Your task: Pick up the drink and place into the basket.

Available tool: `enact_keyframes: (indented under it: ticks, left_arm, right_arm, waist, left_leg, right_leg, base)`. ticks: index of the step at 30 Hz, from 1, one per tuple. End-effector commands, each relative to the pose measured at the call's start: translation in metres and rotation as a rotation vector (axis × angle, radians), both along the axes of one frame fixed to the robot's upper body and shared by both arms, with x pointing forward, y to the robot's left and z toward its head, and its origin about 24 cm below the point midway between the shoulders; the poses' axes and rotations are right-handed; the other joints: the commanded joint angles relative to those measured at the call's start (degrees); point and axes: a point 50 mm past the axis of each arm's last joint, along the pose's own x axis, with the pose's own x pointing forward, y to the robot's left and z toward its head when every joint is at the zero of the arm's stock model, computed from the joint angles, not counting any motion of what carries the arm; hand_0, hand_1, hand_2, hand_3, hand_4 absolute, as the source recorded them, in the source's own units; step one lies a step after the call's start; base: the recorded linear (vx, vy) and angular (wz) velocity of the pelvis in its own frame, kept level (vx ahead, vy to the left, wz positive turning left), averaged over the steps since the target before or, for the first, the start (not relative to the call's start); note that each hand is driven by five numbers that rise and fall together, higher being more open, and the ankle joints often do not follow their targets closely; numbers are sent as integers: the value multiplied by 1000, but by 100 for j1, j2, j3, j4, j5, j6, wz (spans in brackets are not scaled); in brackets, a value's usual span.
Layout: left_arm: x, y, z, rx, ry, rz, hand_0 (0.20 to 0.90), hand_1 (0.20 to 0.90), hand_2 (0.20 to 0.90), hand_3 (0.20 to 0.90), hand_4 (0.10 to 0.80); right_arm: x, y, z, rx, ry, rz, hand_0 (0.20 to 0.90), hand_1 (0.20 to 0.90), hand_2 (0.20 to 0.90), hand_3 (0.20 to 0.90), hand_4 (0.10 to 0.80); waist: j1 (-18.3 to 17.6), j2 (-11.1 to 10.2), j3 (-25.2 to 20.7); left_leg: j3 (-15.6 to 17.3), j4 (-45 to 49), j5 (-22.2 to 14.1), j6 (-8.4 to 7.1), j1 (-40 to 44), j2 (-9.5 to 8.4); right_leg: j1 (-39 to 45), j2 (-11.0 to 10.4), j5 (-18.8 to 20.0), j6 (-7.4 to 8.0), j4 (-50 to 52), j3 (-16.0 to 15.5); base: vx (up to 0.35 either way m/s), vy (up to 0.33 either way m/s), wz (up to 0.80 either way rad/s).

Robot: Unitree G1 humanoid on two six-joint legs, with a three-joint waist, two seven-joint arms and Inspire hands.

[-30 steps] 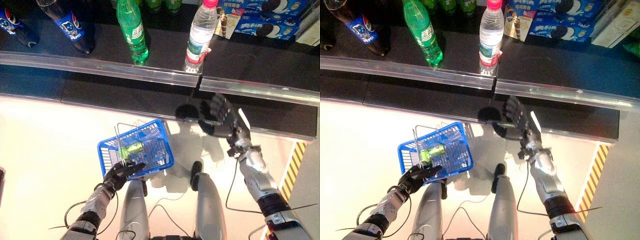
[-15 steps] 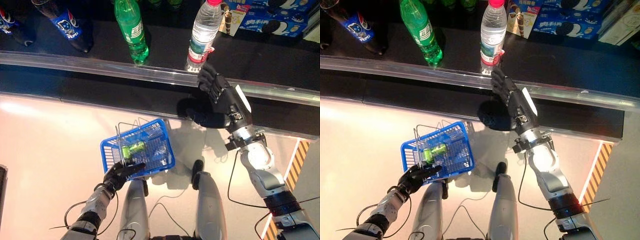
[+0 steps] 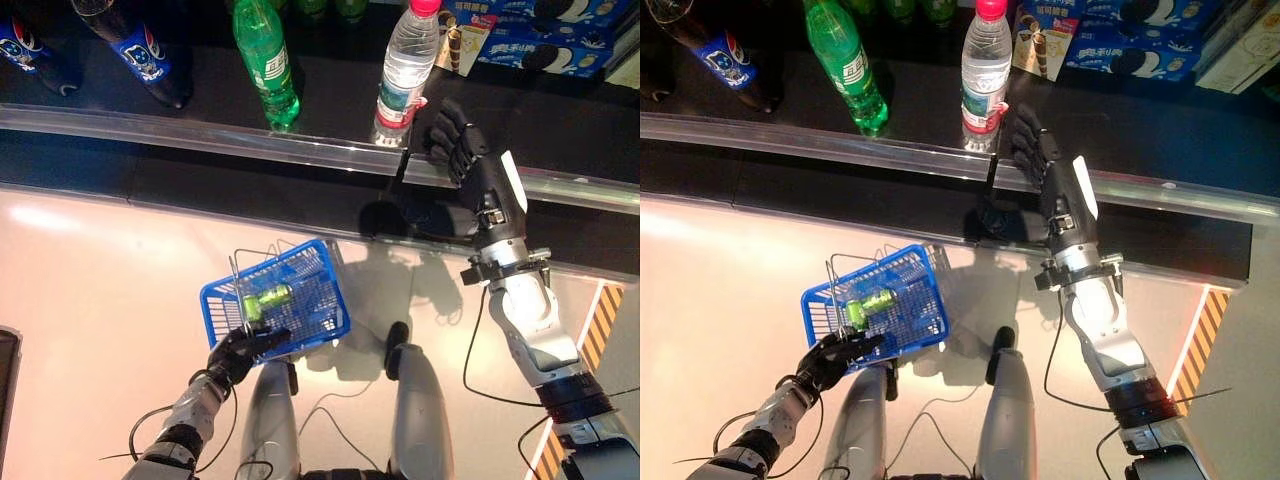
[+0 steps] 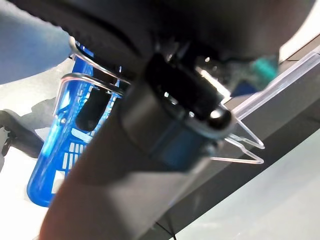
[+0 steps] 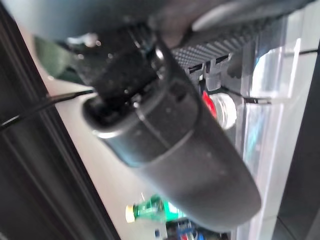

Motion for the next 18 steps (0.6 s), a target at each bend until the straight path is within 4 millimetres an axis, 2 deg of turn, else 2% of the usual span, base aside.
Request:
enact_keyframes:
  ticks: [1,18]
  left_arm:
    - [-22,11,-7,58,17,-82,300,300,300,200,100]
    - [-13,2,-2,88,22,-169,300,300,300,200,100]
  right_arm:
    - [-6,-7,69,67,-322,-8,900,900,900,900,800]
    - [27,-22,111,77,-317,-126,900,900,900,900,800]
  waist:
    - [155,-104,-220]
    - [420,4,-119]
  left_leg:
    - [-196,55,-19,382,114,28]
    - [-298,-5,12,404,236,-36]
  right_leg:
    - [334,-210,360,237,-495,-98]
    - [605,-211,360,173,-637,-279]
  base:
    - [22,-34,12]
    - [8,-8,4]
